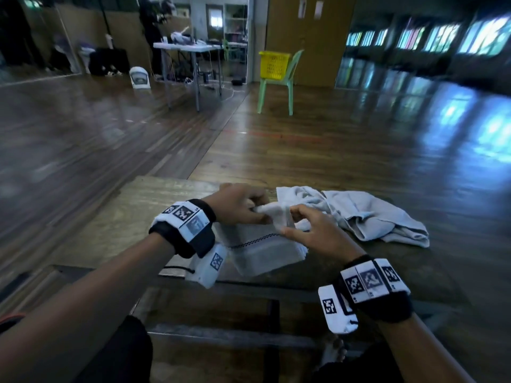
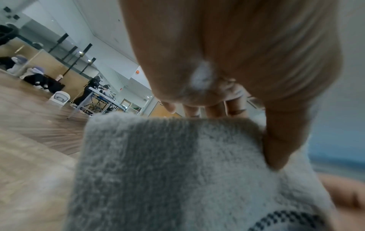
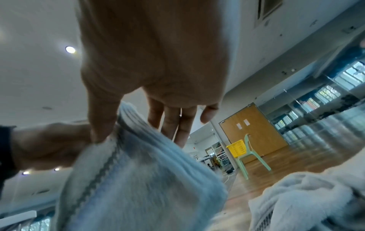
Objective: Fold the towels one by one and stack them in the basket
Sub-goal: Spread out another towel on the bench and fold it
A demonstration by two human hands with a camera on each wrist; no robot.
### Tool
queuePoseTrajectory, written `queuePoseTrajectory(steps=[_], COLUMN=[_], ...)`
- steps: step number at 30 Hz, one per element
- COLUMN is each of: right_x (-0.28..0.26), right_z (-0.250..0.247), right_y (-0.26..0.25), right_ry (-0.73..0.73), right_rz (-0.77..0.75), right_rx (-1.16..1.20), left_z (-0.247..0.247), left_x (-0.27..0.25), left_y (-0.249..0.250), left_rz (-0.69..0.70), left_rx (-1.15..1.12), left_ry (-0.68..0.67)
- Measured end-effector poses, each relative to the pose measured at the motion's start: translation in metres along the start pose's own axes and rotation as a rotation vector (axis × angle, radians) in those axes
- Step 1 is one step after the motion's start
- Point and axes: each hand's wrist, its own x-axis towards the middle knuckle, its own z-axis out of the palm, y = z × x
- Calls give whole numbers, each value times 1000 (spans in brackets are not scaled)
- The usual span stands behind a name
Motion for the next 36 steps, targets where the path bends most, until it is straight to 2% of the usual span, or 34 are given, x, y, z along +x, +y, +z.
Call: queuePoseTrajectory(steps=[3, 6, 8, 11, 16, 22, 28, 33, 36], right_x=[-12, -22, -27, -33, -33, -20, 8, 25, 36], right_z=[-18, -33, -40, -48, -51, -37, 16, 56, 73], right_y=[-14, -21, -26, -42, -49, -33, 10, 50, 74], right_ry=[-86, -21, 34, 115, 187, 74, -57, -189, -236], right_rz=[58, 88, 60, 4, 17, 66, 162, 289, 347], right_rx=[-147, -139, -70, 153, 453, 377, 208, 92, -19], left_z=[-31, -57, -69, -76, -68, -31, 33, 82, 104], left_x=[-22, -41, -52, -69, -87, -94, -89, -78, -65], left_y=[21, 39, 45, 46, 38, 4, -41, -81, -99], left_rz=[51, 73, 55, 4, -83, -179, -371, -450, -487], left_rx=[-162, -239, -270, -307, -394, -493, -485, -531, -443], left_ry=[141, 251, 310, 379, 404, 339, 260, 149, 95])
